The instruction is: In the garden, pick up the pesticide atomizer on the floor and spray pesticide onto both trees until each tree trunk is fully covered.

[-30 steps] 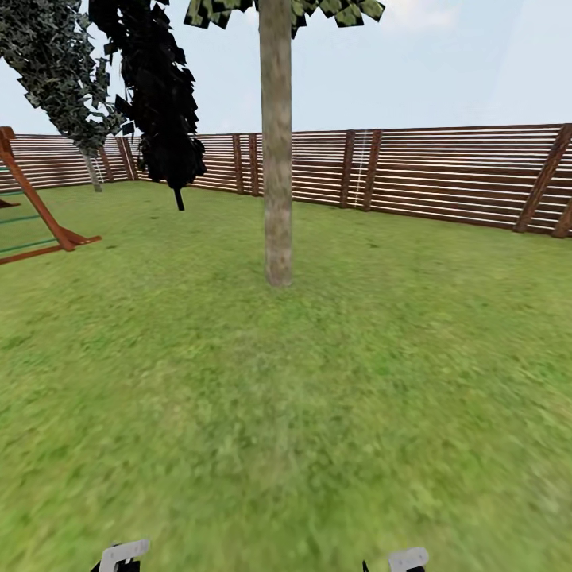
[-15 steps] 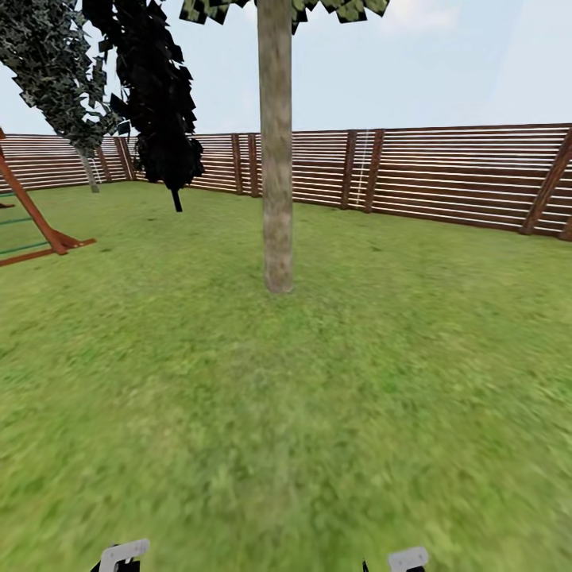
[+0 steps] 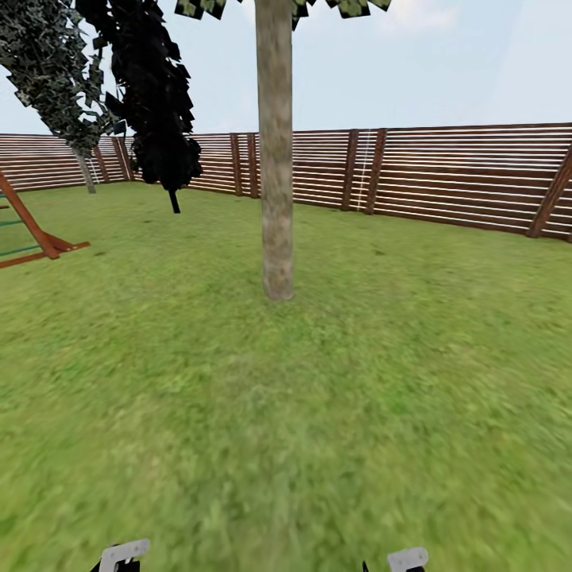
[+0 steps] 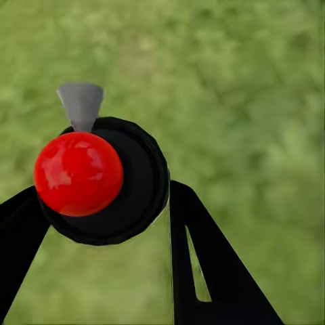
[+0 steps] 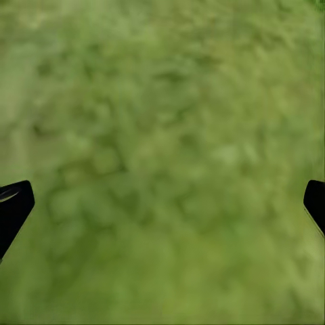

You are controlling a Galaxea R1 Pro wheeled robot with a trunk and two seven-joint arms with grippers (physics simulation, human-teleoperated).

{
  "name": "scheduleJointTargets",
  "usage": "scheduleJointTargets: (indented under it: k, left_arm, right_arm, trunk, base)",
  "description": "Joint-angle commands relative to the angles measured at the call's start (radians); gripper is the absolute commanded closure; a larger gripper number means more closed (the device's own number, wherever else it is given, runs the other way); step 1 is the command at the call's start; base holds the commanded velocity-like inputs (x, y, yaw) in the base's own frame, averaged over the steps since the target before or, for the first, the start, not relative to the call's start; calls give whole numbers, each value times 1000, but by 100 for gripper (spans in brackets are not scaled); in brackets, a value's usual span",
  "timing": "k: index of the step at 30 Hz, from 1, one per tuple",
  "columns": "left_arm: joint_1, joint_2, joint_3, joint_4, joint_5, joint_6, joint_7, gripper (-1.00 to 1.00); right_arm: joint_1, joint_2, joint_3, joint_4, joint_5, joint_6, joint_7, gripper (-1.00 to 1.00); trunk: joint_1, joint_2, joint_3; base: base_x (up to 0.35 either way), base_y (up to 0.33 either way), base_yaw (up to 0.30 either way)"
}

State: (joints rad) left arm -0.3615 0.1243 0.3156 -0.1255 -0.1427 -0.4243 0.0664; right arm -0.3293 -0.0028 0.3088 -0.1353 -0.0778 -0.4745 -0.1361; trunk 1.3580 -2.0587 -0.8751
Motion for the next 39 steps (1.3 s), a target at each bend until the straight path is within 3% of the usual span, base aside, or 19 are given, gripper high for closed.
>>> scheduleJointTargets:
  k: [1,39]
  left_arm:
    - [-1,0,3,1,-11,-4,6,100]
    - [-1,0,3,1,-11,-4,6,100]
  right_arm:
    - [-1,0,9,0,-8,-3,-3,-100]
    - [-1,0,9,0,-8,-3,-3,-100]
  trunk:
    - [0,0,-1]
    - [0,0,-1]
  base:
    - [340,0,0]
    - [340,0,0]
